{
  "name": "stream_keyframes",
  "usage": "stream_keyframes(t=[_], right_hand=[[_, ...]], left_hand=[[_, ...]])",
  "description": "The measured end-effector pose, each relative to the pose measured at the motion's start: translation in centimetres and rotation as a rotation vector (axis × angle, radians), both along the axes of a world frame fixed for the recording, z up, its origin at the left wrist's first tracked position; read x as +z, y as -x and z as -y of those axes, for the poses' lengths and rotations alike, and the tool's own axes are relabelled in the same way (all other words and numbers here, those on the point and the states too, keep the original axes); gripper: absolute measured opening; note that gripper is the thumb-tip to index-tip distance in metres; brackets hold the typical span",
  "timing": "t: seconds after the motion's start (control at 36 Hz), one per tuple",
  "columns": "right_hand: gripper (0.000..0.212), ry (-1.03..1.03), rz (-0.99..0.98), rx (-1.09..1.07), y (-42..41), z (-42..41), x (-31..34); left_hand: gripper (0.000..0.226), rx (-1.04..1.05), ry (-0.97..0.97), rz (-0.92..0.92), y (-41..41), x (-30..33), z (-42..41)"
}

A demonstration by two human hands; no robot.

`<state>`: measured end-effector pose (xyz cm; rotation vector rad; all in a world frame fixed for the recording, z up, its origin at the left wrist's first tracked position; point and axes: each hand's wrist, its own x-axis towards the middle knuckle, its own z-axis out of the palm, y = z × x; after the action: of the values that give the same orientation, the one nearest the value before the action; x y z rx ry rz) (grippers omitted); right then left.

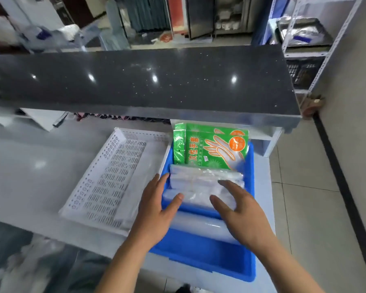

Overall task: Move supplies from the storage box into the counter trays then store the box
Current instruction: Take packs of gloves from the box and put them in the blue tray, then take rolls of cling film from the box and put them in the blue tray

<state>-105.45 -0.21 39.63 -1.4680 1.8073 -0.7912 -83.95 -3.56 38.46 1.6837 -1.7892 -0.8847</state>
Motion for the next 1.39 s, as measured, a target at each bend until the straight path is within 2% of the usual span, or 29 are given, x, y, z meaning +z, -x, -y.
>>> stream_keyframes(t=[0.17,0.36,0.47,0.58,0.69,0.78,0.86,0.97,1.14,1.39], right_hand=[[0.068,0.025,0.067,0.321,-1.6,-3.6,0.9],[0.06,0.01,0.086,0.522,-5.9,-5.9,0.8],[0.059,-0.018,0.037,0.622,-10.4,-7.9,1.2],[0.046,-0.037,-0.011,0.745,-15.4,-9.7,1.3],[0.067,-0.099,-0.044,0.81,-21.6,-11.8,1.2],[0.05,-0.112,-0.091,0.837,-26.9,-13.6,1.2],[0.044,-0.104,-0.154,0.881,-32.2,-15.2,1.2],[0.046,-0.113,-0.129,0.9,-38.8,-16.9,0.7],[0.05,-0.16,-0.216,1.021,-45.8,-17.8,0.8],[0.057,-0.171,-0.304,1.095,-57.0,-14.0,-0.5]], left_hand=[[0.075,0.162,-0.012,0.063,-3.0,-0.9,-8.8],[0.081,0.398,-0.163,0.071,-7.5,-1.6,-16.4],[0.077,0.481,-0.171,0.029,-10.4,-1.3,-19.4],[0.066,0.548,-0.129,-0.058,-14.5,-2.3,-22.1],[0.067,0.597,-0.131,-0.086,-20.4,-3.0,-25.2],[0.066,0.649,-0.133,-0.12,-25.3,-3.6,-28.3],[0.066,0.726,-0.142,-0.153,-30.3,-4.5,-31.5],[0.07,0.84,-0.188,-0.159,-37.0,-6.1,-35.3],[0.067,0.998,-0.287,-0.126,-44.1,-6.3,-40.0],[0.07,1.106,-0.342,-0.231,-52.2,-8.6,-40.4]])
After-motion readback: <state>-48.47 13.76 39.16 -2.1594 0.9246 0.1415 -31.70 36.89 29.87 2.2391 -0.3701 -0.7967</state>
